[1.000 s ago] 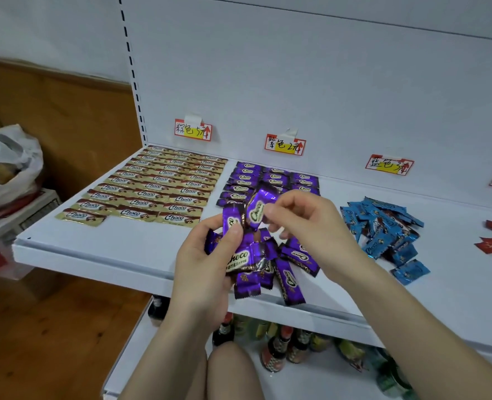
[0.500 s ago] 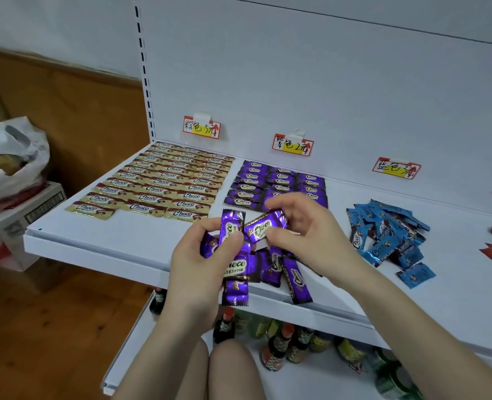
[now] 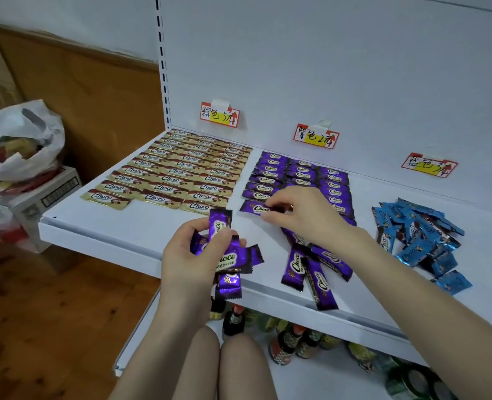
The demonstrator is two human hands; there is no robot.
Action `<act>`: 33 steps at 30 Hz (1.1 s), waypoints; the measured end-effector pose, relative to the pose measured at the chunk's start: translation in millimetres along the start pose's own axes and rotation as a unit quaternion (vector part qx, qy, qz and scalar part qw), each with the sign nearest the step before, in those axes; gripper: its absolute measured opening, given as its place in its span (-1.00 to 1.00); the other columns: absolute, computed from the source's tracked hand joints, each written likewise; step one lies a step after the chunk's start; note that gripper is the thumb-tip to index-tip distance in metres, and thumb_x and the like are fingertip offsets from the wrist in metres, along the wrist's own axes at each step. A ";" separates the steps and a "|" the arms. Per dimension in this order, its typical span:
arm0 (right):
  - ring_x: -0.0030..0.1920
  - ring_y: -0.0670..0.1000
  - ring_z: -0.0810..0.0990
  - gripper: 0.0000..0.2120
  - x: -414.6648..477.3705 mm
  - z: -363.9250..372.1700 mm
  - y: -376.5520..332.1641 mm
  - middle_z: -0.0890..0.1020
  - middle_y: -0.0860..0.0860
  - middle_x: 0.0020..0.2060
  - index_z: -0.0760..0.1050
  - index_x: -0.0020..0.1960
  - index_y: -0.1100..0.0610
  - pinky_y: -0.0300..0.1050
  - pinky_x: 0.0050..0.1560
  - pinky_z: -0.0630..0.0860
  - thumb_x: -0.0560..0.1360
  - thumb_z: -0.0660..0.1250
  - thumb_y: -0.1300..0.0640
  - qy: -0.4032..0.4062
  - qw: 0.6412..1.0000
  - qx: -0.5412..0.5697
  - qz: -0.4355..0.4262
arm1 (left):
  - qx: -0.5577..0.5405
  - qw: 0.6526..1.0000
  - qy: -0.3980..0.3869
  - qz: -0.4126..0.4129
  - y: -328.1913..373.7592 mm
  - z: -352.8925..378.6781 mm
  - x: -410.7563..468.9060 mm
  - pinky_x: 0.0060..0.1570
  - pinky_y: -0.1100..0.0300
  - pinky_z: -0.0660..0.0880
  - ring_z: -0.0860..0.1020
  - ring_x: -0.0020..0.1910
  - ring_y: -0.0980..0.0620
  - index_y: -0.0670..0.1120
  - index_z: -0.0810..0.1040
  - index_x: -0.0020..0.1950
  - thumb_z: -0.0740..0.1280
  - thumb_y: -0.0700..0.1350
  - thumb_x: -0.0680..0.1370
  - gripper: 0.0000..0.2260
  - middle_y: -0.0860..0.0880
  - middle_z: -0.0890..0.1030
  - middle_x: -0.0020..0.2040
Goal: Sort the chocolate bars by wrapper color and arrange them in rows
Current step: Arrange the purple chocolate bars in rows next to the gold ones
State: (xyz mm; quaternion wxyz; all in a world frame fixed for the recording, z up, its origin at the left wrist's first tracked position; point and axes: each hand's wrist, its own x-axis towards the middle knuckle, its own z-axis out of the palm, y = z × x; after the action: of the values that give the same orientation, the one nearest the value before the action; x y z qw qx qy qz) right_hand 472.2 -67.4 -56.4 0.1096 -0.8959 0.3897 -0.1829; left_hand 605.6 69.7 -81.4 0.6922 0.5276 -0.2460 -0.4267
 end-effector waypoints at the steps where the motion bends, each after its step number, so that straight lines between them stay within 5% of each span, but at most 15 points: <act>1: -0.02 -0.03 0.53 -0.77 4.5 5.7 1.2 0.62 0.01 -0.04 0.60 0.04 0.12 -0.11 -0.01 0.46 0.48 0.34 0.01 -0.016 0.999 -0.028 0.004 | -0.002 1.000 -0.002 0.000 -0.3 -0.6 0.3 -0.09 -0.05 0.61 0.68 -0.16 -0.07 -0.12 0.53 0.02 0.39 -0.17 0.42 -0.81 -0.11 0.69 -0.18; 6: 0.01 0.01 0.48 -0.79 11.2 20.8 5.6 0.59 0.01 -0.07 0.61 -0.03 0.04 -0.02 -0.10 0.47 0.48 0.31 -0.06 -0.022 0.997 -0.065 0.019 | 0.005 1.000 0.004 -0.002 -1.8 -5.5 5.1 -0.07 -0.09 0.60 0.67 -0.12 -0.09 -0.10 0.54 0.03 0.40 -0.13 0.40 -0.77 -0.17 0.66 -0.07; 19: -0.08 0.05 0.53 -0.83 16.8 19.4 -1.3 0.61 0.06 -0.16 0.62 -0.09 0.18 0.02 -0.10 0.48 0.52 0.27 0.14 -0.024 0.999 -0.031 0.029 | 0.001 1.000 -0.005 -0.021 -5.6 -5.4 7.9 -0.09 -0.06 0.61 0.67 -0.11 -0.08 -0.11 0.53 0.05 0.38 -0.15 0.44 -0.80 -0.16 0.66 -0.08; 27: -0.06 0.06 0.52 -0.84 18.7 20.3 3.0 0.60 0.09 -0.13 0.61 -0.05 0.18 0.04 -0.07 0.49 0.52 0.28 0.14 -0.027 0.999 -0.038 0.026 | 0.009 0.999 -0.025 -0.017 -7.1 -3.2 9.9 -0.36 0.18 0.60 0.67 -0.23 0.04 -0.05 0.55 -0.01 0.36 -0.15 0.49 -0.91 0.02 0.66 -0.26; 31: -0.22 -0.25 0.52 -0.88 12.3 5.0 -15.5 0.63 -0.02 -0.14 0.60 -0.05 0.12 -0.42 -0.18 0.43 0.51 0.31 0.11 0.015 0.984 0.170 0.042 | 0.015 0.998 -0.054 -0.005 -4.0 -2.1 9.9 -0.30 0.13 0.63 0.67 -0.22 0.04 0.02 0.58 -0.03 0.36 -0.15 0.49 -0.90 0.01 0.68 -0.23; 33: -0.29 -0.28 0.53 -0.95 4.2 -6.0 -29.4 0.62 -0.12 -0.24 0.58 -0.12 0.03 -0.45 -0.25 0.43 0.48 0.34 0.10 -0.029 0.951 0.302 0.054 | 0.019 0.997 -0.077 0.004 -2.3 0.0 9.9 -0.30 0.15 0.63 0.67 -0.22 0.05 0.06 0.59 -0.05 0.36 -0.14 0.46 -0.88 0.03 0.68 -0.23</act>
State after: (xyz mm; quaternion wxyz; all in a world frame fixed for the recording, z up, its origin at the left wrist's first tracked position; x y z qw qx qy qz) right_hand 491.8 -51.0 -40.0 0.3964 -0.8034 0.3604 -0.2599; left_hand 610.0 61.0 -84.7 0.6631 0.5050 -0.3087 -0.4582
